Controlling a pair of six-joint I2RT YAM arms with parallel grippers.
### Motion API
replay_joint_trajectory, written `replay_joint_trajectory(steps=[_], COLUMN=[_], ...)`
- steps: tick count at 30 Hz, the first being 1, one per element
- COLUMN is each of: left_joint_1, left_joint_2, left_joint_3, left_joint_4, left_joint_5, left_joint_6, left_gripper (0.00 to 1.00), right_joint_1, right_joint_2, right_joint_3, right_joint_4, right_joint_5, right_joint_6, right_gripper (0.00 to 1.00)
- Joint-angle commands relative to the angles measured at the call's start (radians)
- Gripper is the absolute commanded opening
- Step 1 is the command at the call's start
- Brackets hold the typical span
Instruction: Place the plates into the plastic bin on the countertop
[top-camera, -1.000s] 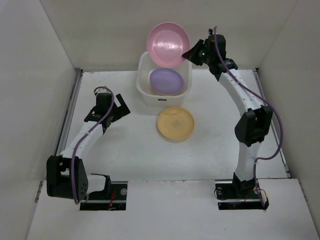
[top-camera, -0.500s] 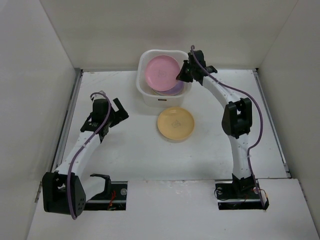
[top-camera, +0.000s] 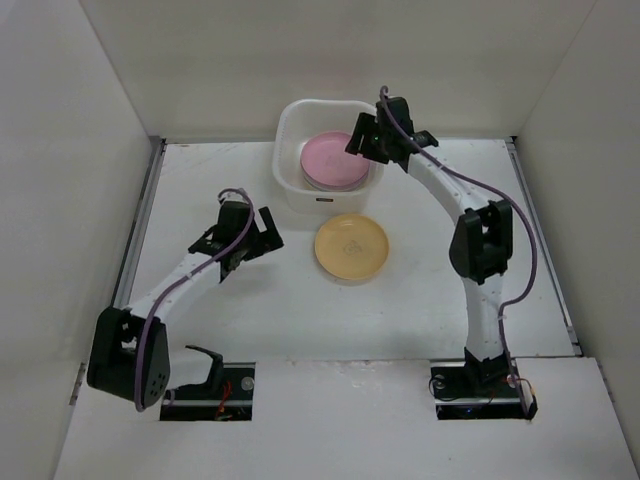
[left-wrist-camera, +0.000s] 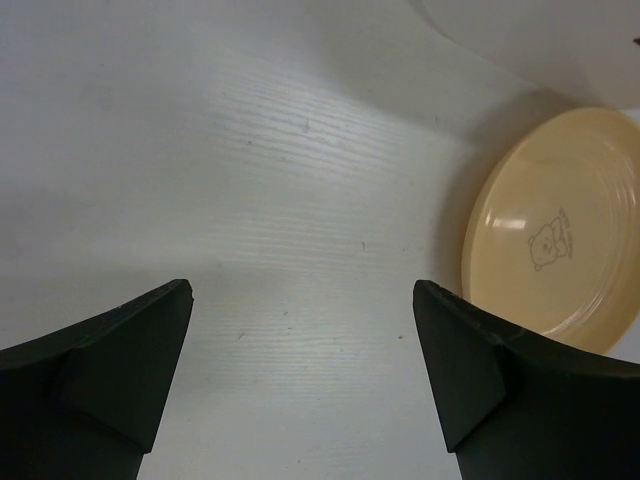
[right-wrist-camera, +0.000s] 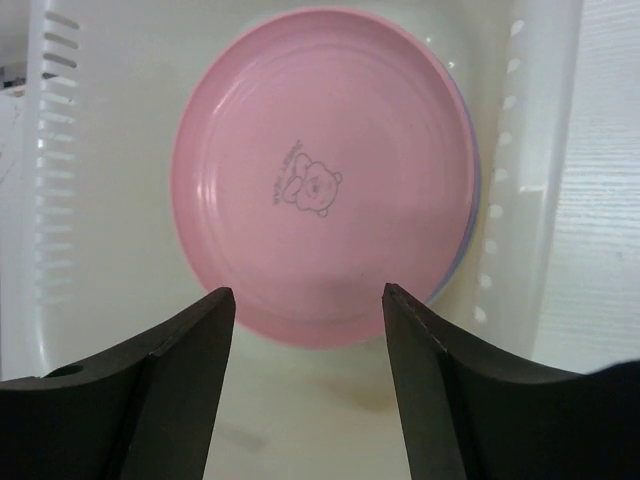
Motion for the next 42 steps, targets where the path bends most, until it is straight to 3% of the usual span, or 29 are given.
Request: replay_joint_trajectory(steps=[1, 11, 19, 24, 30, 32, 36, 42], left_joint_1=[-0.052, -0.167, -0.236, -0.282, -0.316, -0.318, -0.316, -0.307], left_joint_2=[0.053, 0.258, 0.381, 0.458, 0.507, 0.490, 0.366, -0.060], left_joint_3=[0.046, 0.111, 0.135, 0.148, 0.161, 0.151, 0.097, -0.004], left_joint_4=[0.077, 0.256, 0.301, 0.315, 0.238, 0.186, 0.092, -0.111], left_joint_5=[0.011, 0.101, 0.107, 0.097, 0.045, 0.026, -0.032, -0.113], left_joint_6=[-0.020, -0.130, -0.202, -0.233, -0.236, -0.236, -0.230, -0.232], left_gripper=[0.91, 0.81, 0.65, 0.49, 0.17, 0.10, 0.06, 0.06], right_joint_1=[0.010, 0.000, -0.024, -0.044, -0.073, -0.086, -0.098, -0.096], right_joint_2=[-0.185, -0.533, -0.746, -0.831, -0.913, -0.930, -0.947, -0.918], right_joint_3=[-0.064, -0.429, -0.733, -0.833, -0.917, -0.939, -0.971, -0.985], right_joint_4=[0.111, 0.233, 0.315, 0.329, 0.345, 0.353, 0.370, 0.396], right_joint_5=[0.014, 0.009, 0.006, 0.006, -0.008, -0.017, -0.037, -0.063], right_joint_6=[-0.025, -0.051, -0.022, -0.011, 0.003, 0.014, 0.026, 0.031], right_gripper=[0.68, 0.70, 0.70, 0.70, 0.70, 0.70, 0.70, 0.70])
